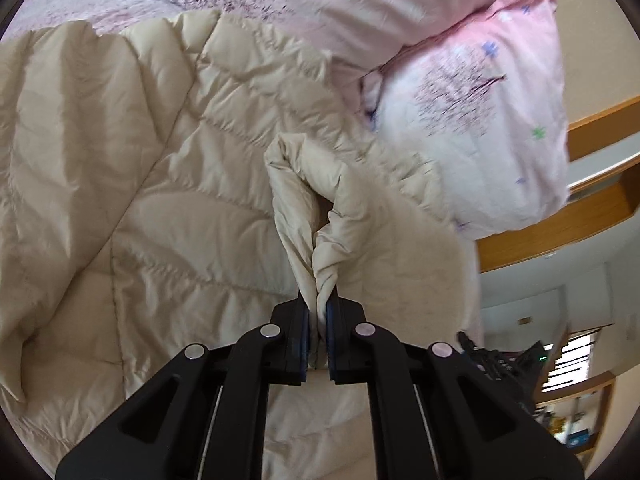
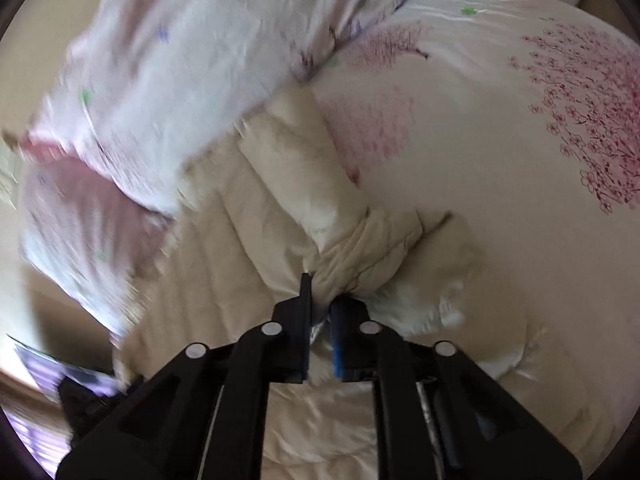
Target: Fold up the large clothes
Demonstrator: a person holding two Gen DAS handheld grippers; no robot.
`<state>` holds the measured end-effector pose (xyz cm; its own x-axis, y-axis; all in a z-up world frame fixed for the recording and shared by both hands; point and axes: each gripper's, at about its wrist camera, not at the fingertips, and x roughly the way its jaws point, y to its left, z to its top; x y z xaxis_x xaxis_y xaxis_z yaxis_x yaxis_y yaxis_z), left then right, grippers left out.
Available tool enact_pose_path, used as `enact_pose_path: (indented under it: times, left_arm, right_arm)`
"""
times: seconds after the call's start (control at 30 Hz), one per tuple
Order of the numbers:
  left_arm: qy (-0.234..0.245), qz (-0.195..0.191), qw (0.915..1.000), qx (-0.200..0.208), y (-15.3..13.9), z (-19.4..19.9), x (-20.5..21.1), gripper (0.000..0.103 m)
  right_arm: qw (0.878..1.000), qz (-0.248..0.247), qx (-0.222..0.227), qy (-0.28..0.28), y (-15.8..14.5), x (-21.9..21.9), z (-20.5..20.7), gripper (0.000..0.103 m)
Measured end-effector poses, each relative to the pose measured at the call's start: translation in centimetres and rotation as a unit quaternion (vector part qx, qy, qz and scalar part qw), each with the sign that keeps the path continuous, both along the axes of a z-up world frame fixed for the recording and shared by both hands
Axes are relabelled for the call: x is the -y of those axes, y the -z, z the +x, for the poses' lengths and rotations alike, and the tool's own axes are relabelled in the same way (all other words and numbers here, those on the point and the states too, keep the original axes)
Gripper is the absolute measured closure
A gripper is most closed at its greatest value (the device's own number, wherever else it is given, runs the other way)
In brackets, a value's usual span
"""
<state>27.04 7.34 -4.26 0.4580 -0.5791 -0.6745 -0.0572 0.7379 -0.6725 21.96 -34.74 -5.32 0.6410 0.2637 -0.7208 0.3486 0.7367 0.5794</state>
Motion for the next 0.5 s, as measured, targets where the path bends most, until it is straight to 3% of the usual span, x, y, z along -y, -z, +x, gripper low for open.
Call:
enact_pose_path:
  times: [0.07,0.13,0.17,0.3,0.5]
  left_arm:
    - [0.003,0.005,1.0000,-0.001,0.2,-0.1,-0.1,0.096]
    - [-0.001,0.010,0.9999,-0.005,0.0,-0.3,-0.5,0.087]
    - [-0.005,0.011,0.9999,-0.005,-0.3,-0.6,-0.9,0.084]
    - [-0.021,0.021,0.9992,0.028,-2.7,-2.7,-3.1,0.048]
    - [-0.049,0.051,0.9950,0.071,-5.4,-9.8,-7.7,0.046]
  right_arm:
    - [0.999,-0.031,-0.014,-0.015,-0.6,-0.8,-0.3,0.067]
    - [0.997,-0.073,-0.015,-0.010,-2.1,-1.7,-1.2,0.058]
    - [0.995,-0.097,-0.009,-0.007,-3.1,-2.3,-1.7,0.057]
    - [0.985,-0.155,0.050,-0.056,-6.6,-6.1,-2.5,0.058]
    - [0.950,-0.150,0.084,-0.259,-7.4,-17.0,1.6,0.072]
